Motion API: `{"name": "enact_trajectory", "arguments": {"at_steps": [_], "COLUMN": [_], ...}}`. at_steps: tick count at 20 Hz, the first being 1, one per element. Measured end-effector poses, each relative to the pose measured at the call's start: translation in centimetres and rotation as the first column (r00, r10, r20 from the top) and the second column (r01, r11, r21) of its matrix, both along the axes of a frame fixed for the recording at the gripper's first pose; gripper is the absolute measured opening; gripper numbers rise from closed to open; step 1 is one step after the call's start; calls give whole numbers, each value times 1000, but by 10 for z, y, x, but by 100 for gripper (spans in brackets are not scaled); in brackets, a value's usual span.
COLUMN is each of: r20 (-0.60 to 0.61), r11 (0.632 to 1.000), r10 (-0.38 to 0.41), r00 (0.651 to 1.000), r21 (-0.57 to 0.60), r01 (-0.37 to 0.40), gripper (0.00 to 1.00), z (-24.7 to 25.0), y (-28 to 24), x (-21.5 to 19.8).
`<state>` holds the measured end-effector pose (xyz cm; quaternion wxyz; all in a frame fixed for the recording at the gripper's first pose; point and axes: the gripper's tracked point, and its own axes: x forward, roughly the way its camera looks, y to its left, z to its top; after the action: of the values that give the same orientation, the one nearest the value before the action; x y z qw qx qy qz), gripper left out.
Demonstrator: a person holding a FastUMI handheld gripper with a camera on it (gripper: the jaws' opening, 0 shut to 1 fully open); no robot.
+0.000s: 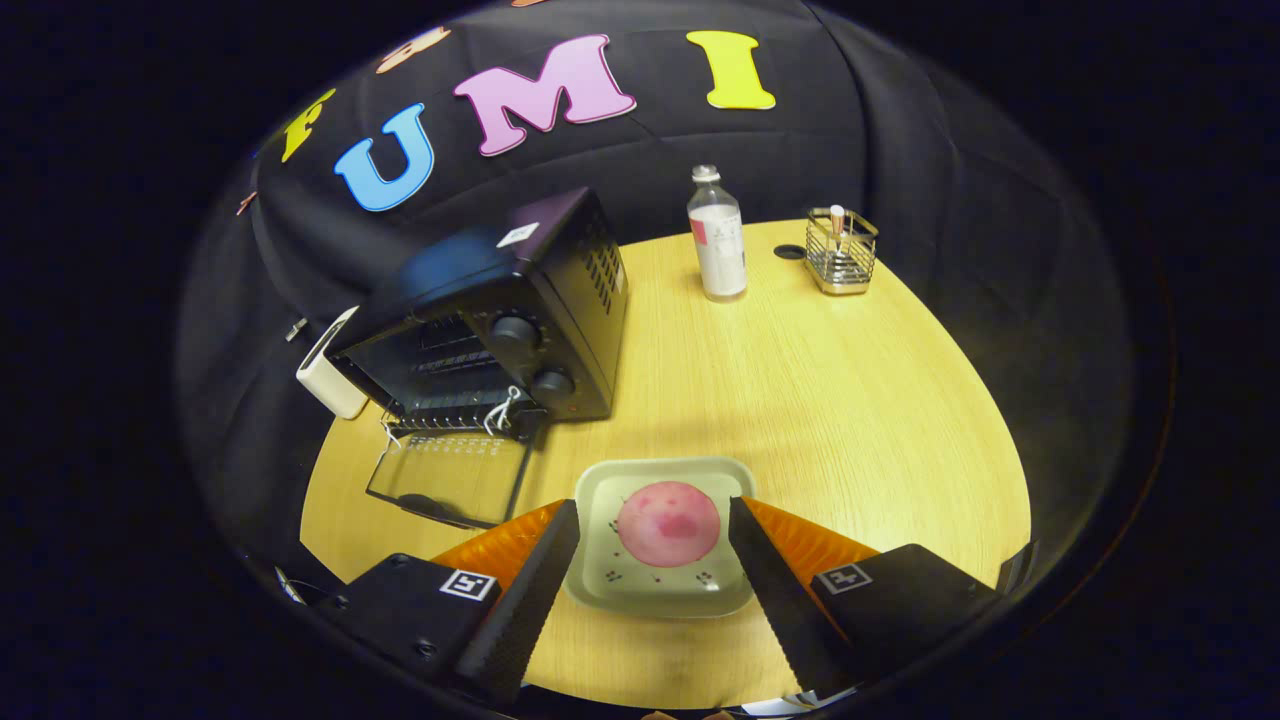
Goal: Open the toaster oven, put the food inside, and close the toaster oven door.
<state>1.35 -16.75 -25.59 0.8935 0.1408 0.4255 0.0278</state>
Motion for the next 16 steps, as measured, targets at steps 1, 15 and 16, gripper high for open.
{"name": "enact_trajectory", "arguments": {"at_steps": [1, 15, 16], "r20": [-20, -206, -219], "r11": [1000, 985, 987], "r10": [6, 42, 55], "r00": [1000, 978, 974], "r21": [2, 170, 159], "r01": [-6, -6, -20], "gripper": [100, 97, 93], "z": [-11, -83, -83], "y": [-7, -6, -4], "x": [-2, -13, -17]}}
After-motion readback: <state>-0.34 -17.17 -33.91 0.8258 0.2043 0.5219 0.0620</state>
